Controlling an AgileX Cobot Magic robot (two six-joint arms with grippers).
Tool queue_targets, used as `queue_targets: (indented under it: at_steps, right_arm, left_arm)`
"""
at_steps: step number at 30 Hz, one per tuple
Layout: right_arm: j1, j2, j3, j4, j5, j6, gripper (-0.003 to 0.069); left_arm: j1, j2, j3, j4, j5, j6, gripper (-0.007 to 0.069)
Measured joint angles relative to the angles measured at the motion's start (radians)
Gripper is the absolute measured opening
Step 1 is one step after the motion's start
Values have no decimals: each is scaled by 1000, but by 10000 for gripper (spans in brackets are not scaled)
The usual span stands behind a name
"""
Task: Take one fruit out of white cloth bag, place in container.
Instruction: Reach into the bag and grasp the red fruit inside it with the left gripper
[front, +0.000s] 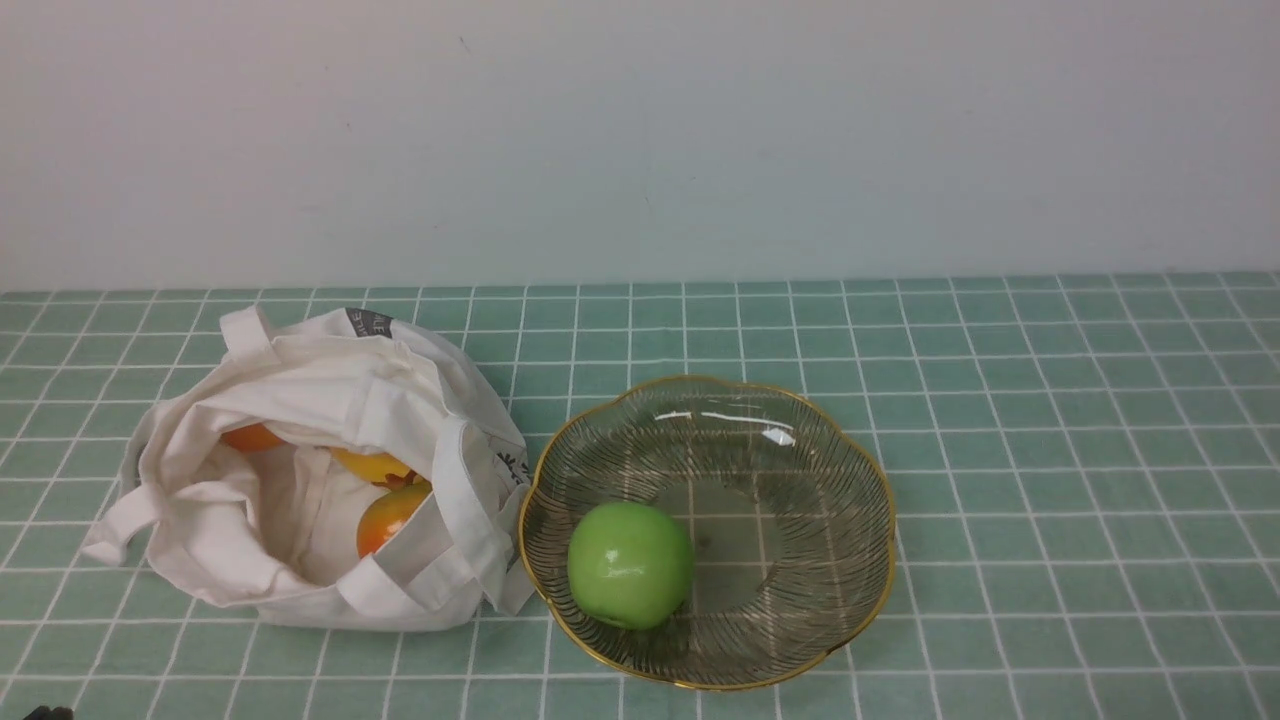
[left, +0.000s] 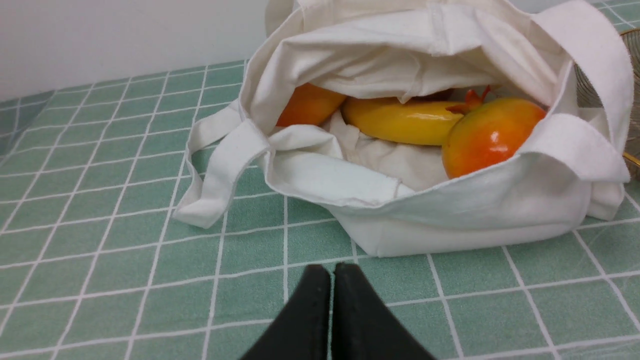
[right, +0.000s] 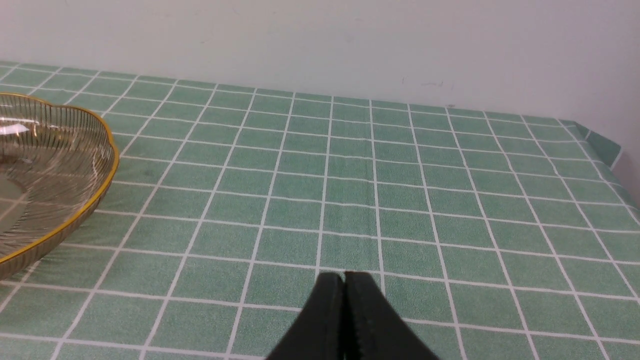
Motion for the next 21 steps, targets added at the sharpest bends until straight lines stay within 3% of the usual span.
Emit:
queue_targets:
  at_steps: [4, 9, 15, 18, 21]
  right_arm:
    - [0, 0, 0, 0, 0, 0, -15]
    - [0, 0, 0, 0, 0, 0, -15]
    - [0, 0, 0, 0, 0, 0, -15]
    - [0, 0, 0, 0, 0, 0, -15]
    - [0, 0, 0, 0, 0, 0, -15]
  left_arm:
    - [0, 0, 3, -90, -91, -86, -8]
    - [0, 0, 3, -299, -265, -216, -8]
    - [0, 0, 3, -449, -408, -245, -8]
    - [0, 0, -3, -499, -643, -266, -8]
    - [0, 0, -60, -502, -711, -274, -8]
